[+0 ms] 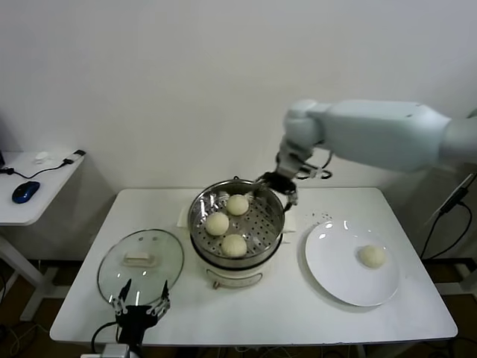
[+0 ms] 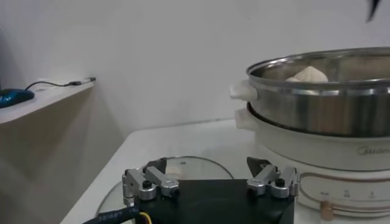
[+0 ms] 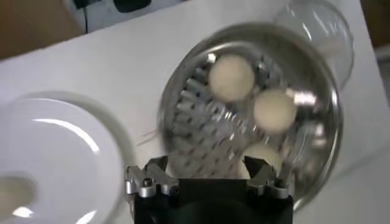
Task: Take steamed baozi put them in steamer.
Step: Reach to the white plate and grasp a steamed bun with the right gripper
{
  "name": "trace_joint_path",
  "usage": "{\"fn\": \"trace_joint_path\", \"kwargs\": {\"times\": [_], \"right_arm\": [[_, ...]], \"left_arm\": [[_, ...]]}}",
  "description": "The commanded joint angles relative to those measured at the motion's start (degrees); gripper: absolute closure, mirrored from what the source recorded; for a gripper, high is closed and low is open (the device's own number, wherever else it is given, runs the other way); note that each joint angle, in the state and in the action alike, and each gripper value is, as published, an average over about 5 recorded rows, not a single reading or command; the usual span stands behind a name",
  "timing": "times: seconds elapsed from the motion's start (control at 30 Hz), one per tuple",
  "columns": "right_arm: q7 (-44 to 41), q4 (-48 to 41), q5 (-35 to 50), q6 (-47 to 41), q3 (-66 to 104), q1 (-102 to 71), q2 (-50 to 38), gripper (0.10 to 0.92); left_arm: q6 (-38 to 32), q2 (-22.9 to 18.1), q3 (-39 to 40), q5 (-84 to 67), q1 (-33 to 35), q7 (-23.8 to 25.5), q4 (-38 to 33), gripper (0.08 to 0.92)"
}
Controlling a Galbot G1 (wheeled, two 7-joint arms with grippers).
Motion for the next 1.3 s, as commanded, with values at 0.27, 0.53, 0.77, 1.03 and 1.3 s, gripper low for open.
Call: {"fn": "trace_joint_path", "kwargs": {"times": [0.27, 0.53, 0.77, 1.03, 1.3], "right_arm": [[1.07, 0.47, -0.33, -30.10, -6.05, -7.92, -33.69, 0.203], [3.63, -5.29, -9.15, -32.57, 17.10, -33.97, -32.31, 0.203], [4.68, -13.09, -13.09, -32.81, 26.59, -43.25, -26.95, 0.203], [5.52, -15.46, -13.29, -33.17, 28.72, -45.33, -23.43, 0.203], [6.33, -16.42, -13.14, -33.05, 29.30, -44.85, -21.70, 0.203]], "left_arm": [[0.03, -0.39, -0.41, 0.00, -0.17, 0.05, 0.15, 0.177], [-0.10, -1.04, -0.73, 0.16, -0.18, 0.06, 0.73, 0.177], [-0.05, -1.80, -0.75, 0.44, 0.18, 0.09, 0.72, 0.177], [-0.17, -1.78, -0.98, 0.44, 0.29, 0.01, 1.12, 0.177], [-0.20, -1.81, -0.97, 0.39, 0.21, -0.06, 1.17, 0.177]]}}
